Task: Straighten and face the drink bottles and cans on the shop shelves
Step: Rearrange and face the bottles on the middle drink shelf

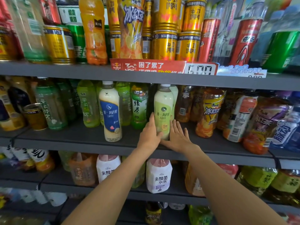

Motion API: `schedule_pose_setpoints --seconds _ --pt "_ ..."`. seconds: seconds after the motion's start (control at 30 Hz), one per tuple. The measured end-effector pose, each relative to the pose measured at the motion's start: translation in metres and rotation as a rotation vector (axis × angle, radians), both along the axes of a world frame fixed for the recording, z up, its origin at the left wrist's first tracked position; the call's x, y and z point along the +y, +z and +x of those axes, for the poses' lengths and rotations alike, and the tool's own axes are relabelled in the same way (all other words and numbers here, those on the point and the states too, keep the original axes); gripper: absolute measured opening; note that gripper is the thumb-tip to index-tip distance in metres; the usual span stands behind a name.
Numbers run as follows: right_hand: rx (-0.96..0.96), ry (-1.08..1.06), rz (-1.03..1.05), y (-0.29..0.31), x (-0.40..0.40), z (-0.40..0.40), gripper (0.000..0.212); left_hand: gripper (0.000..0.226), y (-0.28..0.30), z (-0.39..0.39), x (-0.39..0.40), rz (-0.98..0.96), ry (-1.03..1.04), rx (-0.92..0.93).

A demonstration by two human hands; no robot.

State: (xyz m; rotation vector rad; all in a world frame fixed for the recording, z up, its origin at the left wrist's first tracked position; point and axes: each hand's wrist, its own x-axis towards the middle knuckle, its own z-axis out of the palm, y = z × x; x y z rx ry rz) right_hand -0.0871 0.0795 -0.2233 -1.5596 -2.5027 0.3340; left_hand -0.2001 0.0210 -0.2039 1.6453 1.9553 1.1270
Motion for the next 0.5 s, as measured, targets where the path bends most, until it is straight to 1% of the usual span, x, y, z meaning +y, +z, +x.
schedule_pose_setpoints --seconds 0.17,0.33,0.5 --pt "0.041 0.047 0.004 -0.003 0.007 -0.001 0.104 0.082 0.001 -0.004 0.002 -0.011 -0.006 0.044" --pt "0.073 0.077 -0.010 -0.004 0.012 -0.004 0.109 0.081 0.002 -0.009 0.004 -0.020 -0.011 0.046" --pt "0.072 0.104 -0.013 -0.004 0.016 -0.004 0.109 0.082 0.004 -0.012 0.009 -0.049 -0.022 0.056"
